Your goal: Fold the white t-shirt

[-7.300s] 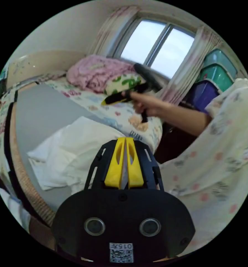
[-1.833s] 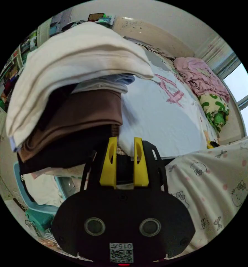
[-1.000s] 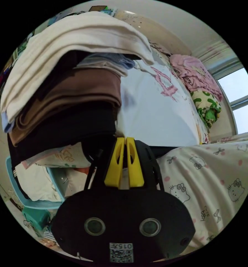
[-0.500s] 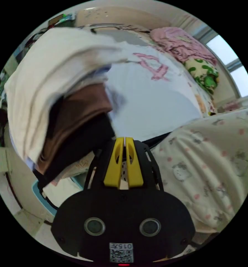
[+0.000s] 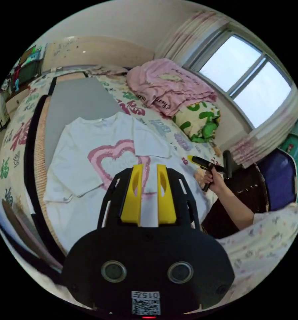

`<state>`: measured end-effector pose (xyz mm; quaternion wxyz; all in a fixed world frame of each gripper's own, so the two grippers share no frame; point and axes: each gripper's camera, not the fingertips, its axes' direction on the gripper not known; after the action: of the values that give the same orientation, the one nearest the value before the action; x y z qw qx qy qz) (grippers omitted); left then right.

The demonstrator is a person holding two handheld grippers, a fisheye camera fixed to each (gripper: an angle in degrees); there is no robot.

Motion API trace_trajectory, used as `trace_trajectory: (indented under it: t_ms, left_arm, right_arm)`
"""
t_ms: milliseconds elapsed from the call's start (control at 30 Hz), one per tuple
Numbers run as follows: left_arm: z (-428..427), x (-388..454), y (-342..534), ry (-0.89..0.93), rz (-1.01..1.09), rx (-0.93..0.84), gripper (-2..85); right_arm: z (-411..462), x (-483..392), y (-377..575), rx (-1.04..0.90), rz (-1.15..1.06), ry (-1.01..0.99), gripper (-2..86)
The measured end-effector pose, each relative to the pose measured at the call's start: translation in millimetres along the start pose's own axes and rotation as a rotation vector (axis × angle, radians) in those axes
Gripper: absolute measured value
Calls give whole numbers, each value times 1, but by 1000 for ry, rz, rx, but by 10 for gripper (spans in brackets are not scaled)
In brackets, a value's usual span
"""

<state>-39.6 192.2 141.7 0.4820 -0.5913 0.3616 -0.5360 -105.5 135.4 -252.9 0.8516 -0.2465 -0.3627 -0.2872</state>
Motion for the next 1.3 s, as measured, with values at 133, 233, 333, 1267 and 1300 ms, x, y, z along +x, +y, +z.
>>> trace_trajectory:
  t_ms: [133,233,333,1267,1300]
  left_arm:
    - [99,-26,-95,-17,-76,-94,78]
    - [163,-34,-142,-13,-104,-188,87]
    - [210,-31,-170,-107,-69,-243,83]
    - [264,86,-395,336,85,6,87]
    - [249,78,-371,290,127,-16,86]
  right_arm:
    - [13,38,-23,-11,68,-54,105]
    - [25,66,-37,-33,108,-68,101]
    - [38,91,-49,-78,121,-69,89]
    - [143,211,-110,92,-440,180,114]
    - [168,212,-115,43,-479,193,114]
